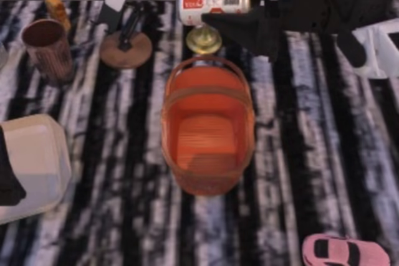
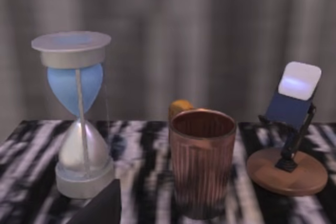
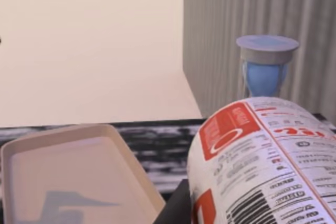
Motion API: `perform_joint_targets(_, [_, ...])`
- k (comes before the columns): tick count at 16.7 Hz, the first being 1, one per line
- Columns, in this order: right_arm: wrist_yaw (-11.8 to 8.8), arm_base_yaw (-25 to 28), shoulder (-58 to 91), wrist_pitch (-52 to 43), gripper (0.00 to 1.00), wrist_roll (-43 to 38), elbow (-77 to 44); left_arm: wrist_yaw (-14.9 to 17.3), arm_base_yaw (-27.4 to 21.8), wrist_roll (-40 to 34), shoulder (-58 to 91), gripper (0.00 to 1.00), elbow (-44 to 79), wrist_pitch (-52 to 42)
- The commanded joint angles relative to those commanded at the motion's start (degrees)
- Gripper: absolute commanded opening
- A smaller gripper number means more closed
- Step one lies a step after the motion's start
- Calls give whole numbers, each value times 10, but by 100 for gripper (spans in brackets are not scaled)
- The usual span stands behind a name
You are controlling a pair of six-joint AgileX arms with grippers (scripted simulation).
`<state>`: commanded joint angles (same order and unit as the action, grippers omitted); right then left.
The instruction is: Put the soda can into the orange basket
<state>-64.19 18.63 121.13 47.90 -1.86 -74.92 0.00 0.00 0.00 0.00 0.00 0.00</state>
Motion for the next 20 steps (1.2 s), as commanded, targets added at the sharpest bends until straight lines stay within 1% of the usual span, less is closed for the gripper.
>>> perform_joint_targets(3, [0, -3, 4, 1, 0, 0, -2, 0, 0, 0, 0, 100, 0, 0])
perform_joint_targets(5, [-2, -1, 25, 22, 0, 0, 2, 0, 0, 0, 0, 100, 0, 0])
perform_joint_targets(9, [0, 1, 102, 124, 0, 2, 18, 0, 0, 0, 0, 100, 0, 0])
perform_joint_targets(11, [1, 2, 135, 161, 0, 3, 28, 0, 0, 0, 0, 100, 0, 0])
perform_joint_targets(16, [2, 3, 146, 173, 0, 3, 32, 0, 0, 0, 0, 100, 0, 0])
perform_joint_targets(20, [2, 3, 146, 173, 30, 3, 32, 0, 0, 0, 0, 100, 0, 0])
